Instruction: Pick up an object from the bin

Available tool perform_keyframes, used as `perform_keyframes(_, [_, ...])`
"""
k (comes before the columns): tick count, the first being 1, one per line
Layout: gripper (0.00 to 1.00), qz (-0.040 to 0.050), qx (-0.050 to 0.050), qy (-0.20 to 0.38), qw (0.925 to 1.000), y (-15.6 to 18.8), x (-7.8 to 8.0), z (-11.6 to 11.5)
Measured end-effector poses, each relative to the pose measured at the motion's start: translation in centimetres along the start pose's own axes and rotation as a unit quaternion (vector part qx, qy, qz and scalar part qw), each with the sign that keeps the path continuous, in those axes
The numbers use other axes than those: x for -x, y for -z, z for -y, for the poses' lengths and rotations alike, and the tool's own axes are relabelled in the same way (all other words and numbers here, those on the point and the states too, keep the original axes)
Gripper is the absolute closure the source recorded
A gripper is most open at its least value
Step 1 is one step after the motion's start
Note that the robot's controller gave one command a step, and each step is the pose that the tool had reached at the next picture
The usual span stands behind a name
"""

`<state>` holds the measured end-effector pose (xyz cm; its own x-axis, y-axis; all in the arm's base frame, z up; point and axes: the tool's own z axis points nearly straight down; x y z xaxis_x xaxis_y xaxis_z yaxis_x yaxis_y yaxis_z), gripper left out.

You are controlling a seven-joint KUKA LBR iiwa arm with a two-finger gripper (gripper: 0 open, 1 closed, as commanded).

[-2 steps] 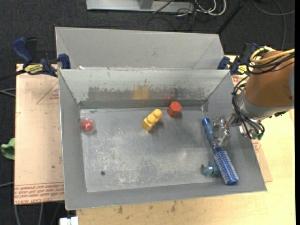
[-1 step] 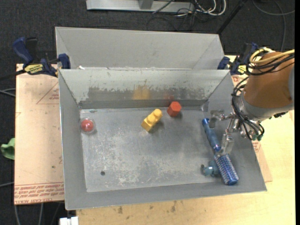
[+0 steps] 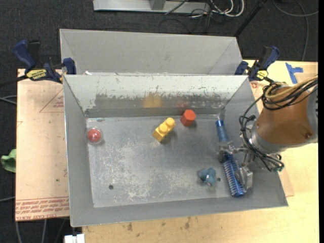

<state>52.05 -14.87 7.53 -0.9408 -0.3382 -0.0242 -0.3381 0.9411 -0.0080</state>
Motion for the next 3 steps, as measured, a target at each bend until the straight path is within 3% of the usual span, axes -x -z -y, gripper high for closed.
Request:
perform_keyframes(1, [0.00,-0.0095,0.003,-0.008,0.9999,-0.3,1.5,0.8])
perform_keyframes(2, [1.00,-0.0058,0.006,-0.007,0.9999,-0.2,1.8,0.4])
perform_keyframes(3, [1.00,-0.0087,0.004,0.161,0.9870,11.1,-2.6,-1.4])
